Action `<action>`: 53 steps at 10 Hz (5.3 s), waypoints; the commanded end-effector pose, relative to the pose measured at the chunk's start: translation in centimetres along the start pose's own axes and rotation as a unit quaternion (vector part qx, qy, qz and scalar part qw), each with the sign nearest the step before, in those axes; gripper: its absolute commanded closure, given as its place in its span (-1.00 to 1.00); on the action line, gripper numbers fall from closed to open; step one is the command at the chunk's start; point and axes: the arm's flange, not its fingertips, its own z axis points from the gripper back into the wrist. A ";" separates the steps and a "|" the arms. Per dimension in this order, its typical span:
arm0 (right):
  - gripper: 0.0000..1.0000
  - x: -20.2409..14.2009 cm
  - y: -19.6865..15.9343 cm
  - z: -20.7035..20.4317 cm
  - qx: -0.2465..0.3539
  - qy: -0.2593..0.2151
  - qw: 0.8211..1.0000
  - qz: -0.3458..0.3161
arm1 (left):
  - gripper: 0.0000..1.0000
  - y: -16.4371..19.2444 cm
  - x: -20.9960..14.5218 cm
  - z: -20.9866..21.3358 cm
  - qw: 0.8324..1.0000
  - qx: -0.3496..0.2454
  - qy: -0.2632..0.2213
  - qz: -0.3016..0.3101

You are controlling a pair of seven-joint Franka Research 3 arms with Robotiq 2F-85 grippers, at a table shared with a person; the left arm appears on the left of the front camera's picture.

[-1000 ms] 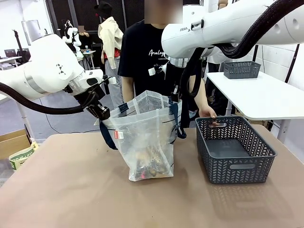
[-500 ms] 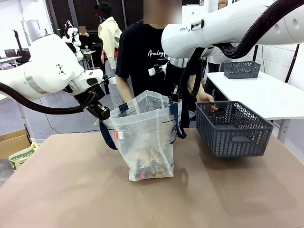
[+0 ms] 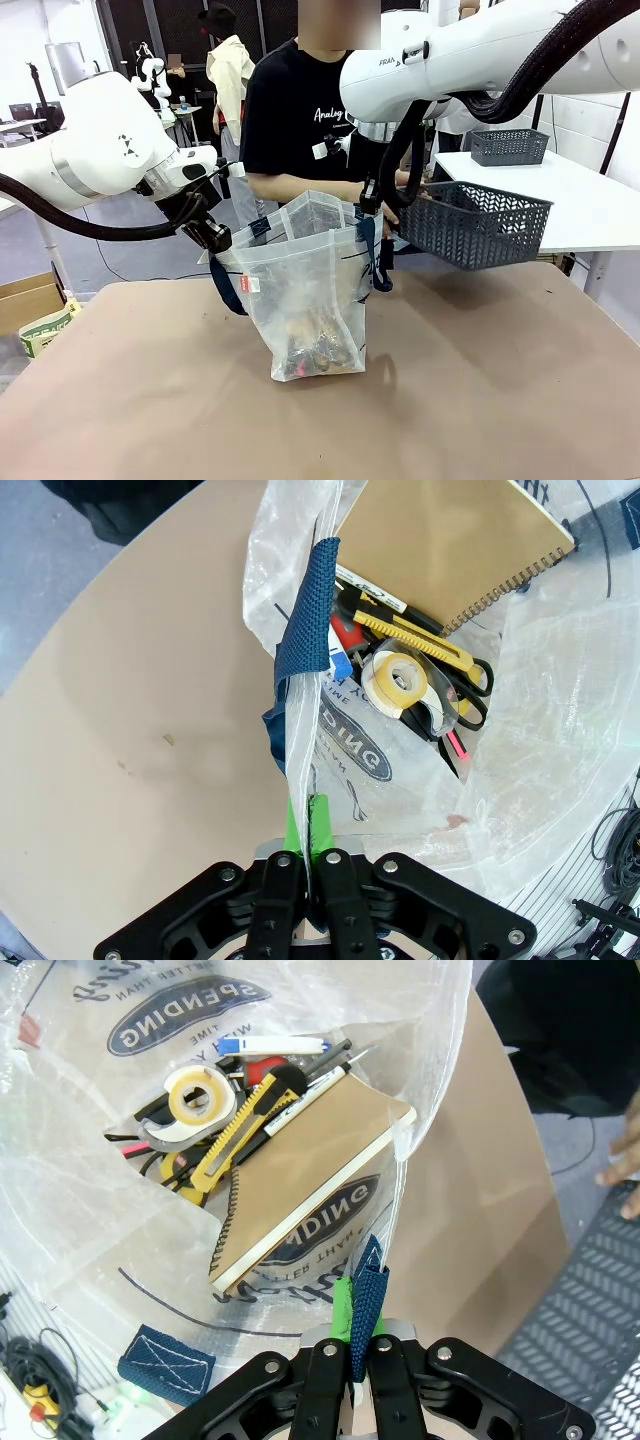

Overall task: Transfer purchased items from the store into the shopping bag.
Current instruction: Move the Reusable shopping bag to the right side of the table.

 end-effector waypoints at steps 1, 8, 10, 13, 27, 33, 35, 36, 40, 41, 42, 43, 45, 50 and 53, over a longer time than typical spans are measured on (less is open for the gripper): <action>1.00 0.0 0.0 0.0 0.000 0.000 1.000 0.000 | 1.00 -0.4 0.5 0.1 1.000 -0.006 -0.009 -0.008; 1.00 2.5 0.3 0.6 0.015 -0.076 0.995 -0.067 | 1.00 -1.8 4.2 -0.1 0.996 -0.032 -0.070 0.046; 1.00 2.6 0.2 0.3 0.010 -0.074 0.993 -0.087 | 1.00 -2.3 4.5 0.2 0.992 -0.030 -0.094 0.078; 1.00 1.2 0.0 0.8 0.017 -0.096 0.984 -0.151 | 1.00 -1.3 2.8 2.0 0.974 -0.003 -0.153 0.168; 1.00 2.6 -3.0 1.0 0.158 -0.099 0.905 -0.383 | 1.00 -1.2 5.4 0.6 0.959 0.004 -0.142 0.246; 1.00 2.8 -3.2 -0.1 0.152 -0.095 0.896 -0.406 | 1.00 -1.4 5.2 0.3 0.951 -0.026 -0.154 0.266; 1.00 3.4 -3.9 0.1 0.157 -0.118 0.870 -0.452 | 1.00 -2.1 5.9 0.5 0.950 -0.044 -0.159 0.265; 1.00 3.7 -4.2 -0.1 0.162 -0.122 0.862 -0.466 | 1.00 -2.3 6.3 0.5 0.951 -0.051 -0.161 0.259; 1.00 5.4 -4.3 -0.8 0.165 -0.121 0.854 -0.479 | 1.00 -3.4 8.6 -1.0 0.954 -0.063 -0.133 0.261; 1.00 5.7 -4.2 -0.7 0.164 -0.125 0.850 -0.484 | 1.00 -3.9 9.2 -1.5 0.953 -0.066 -0.129 0.266; 1.00 6.0 -4.2 -0.9 0.163 -0.124 0.850 -0.485 | 1.00 -4.0 9.6 -1.5 0.948 -0.074 -0.133 0.280; 1.00 5.8 -4.3 -0.9 0.162 -0.122 0.849 -0.488 | 1.00 -3.9 9.5 -1.4 0.939 -0.069 -0.149 0.303; 1.00 5.1 -4.0 -1.3 0.162 -0.113 0.857 -0.476 | 1.00 -3.8 8.2 -1.9 0.954 -0.064 -0.130 0.262; 1.00 5.7 -4.3 -1.7 0.171 -0.104 0.837 -0.510 | 1.00 -4.2 8.8 -1.3 0.940 -0.073 -0.156 0.296; 1.00 6.8 -4.5 -1.7 0.166 -0.101 0.819 -0.540 | 1.00 -4.3 8.9 -0.9 0.937 -0.101 -0.166 0.289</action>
